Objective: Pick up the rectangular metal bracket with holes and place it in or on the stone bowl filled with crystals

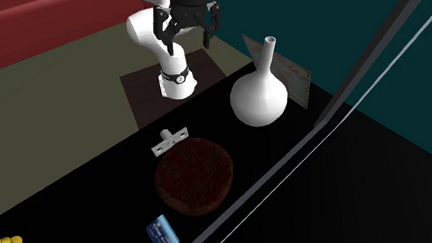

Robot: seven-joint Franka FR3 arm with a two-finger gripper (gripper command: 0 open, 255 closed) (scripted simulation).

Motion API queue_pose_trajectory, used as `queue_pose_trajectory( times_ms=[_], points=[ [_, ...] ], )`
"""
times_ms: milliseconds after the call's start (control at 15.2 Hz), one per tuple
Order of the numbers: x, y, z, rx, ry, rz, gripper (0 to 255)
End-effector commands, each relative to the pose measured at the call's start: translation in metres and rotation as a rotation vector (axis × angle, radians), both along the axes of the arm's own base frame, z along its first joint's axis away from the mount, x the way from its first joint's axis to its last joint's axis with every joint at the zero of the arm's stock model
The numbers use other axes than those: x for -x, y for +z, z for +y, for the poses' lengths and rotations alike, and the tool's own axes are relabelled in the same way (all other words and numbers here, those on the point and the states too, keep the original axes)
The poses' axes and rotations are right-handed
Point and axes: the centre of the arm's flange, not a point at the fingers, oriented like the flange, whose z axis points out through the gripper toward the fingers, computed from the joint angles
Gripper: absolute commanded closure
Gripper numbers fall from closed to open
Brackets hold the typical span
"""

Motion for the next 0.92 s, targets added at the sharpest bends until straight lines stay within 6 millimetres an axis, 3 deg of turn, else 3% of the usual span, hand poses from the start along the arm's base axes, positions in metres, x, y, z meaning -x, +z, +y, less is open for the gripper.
queue_pose_trajectory(
  times_ms=[0,858],
  points=[
    [0.0,0.0,0.0,0.0,0.0,0.0,0],
    [-0.017,-0.141,-0.108,-0.1,0.109,-0.018,0]
  ],
)
